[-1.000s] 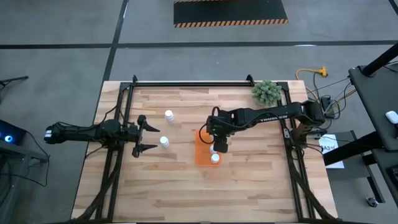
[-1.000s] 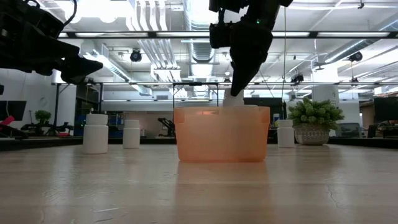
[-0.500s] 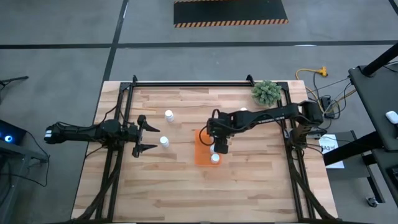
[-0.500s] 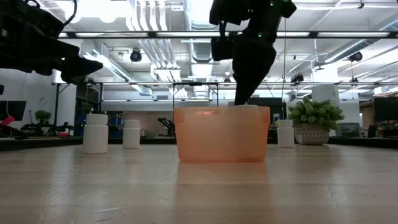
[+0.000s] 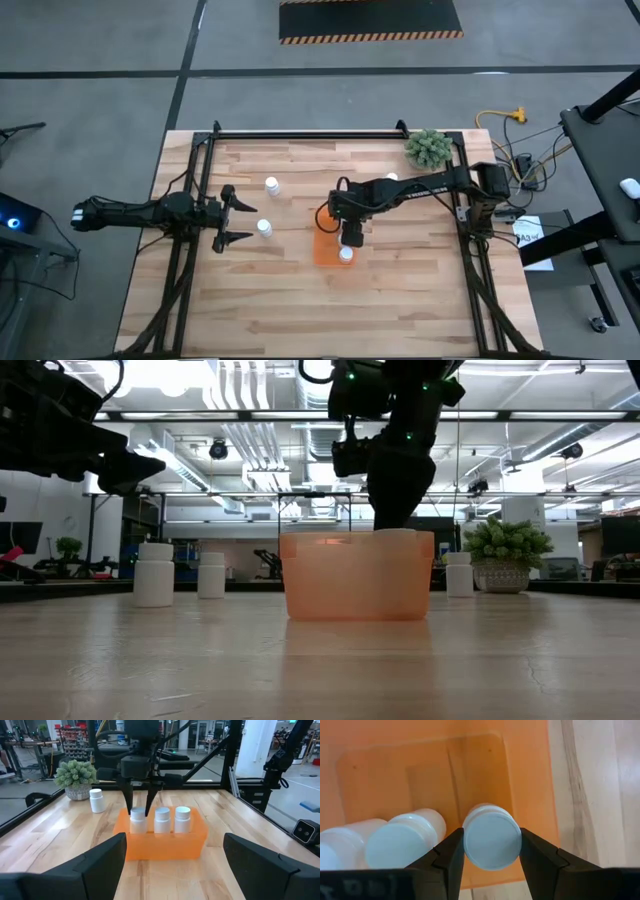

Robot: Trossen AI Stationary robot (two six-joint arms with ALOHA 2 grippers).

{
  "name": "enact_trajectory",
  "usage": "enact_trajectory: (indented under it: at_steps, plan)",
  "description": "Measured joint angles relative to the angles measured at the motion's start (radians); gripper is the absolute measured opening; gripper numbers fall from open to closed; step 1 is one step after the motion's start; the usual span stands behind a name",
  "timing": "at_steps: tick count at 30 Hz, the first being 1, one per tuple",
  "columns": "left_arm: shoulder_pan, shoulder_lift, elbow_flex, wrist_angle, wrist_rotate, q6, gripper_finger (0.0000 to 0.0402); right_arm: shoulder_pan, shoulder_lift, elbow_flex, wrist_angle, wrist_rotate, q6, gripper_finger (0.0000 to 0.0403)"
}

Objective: Pick and place pill bottles into a basket
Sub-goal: Put the white pill bottle into the orange bin

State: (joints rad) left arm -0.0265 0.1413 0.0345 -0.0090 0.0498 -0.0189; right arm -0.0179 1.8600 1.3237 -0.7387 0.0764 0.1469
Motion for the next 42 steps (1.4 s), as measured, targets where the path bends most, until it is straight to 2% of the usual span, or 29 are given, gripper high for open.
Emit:
enact_trajectory:
  at_steps: [6, 14, 20, 35, 42]
  plan:
    - [0.000, 0.002, 0.000, 0.000, 0.000, 0.000, 0.0315, 0.000, -0.001, 0.011, -0.016, -0.001, 0.007, 0.0152]
    - [0.000, 0.001, 0.000, 0.000, 0.000, 0.000, 0.0315, 0.000, 0.000, 0.011, -0.016, -0.001, 0.008, 0.0195]
    - [0.000, 0.000, 0.000, 0.000, 0.000, 0.000, 0.0315, 0.000, 0.000, 0.012, -0.013, 0.000, 0.010, 0.0211]
    - [0.000, 0.000, 0.000, 0.000, 0.000, 0.000, 0.0315, 0.000, -0.040, 0.013, -0.013, 0.000, 0.007, 0.0217]
    - [0.000, 0.001, 0.000, 0.000, 0.000, 0.000, 0.0315, 0.000, -0.076, 0.061, -0.082, 0.000, 0.007, 0.0217]
